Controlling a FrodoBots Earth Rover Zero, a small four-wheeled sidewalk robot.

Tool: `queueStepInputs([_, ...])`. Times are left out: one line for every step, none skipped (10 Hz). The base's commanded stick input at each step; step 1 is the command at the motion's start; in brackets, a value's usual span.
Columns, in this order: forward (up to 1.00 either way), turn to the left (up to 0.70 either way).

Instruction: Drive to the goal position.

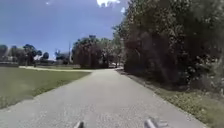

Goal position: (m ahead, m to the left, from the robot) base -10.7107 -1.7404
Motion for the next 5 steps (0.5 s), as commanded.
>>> queueStepInputs([0.5,0.23])
queueStepInputs([0.5,0.25])
queueStepInputs([0.5,0.25])
queueStepInputs([0.5,0.25])
queueStepInputs([0.5,0.0])
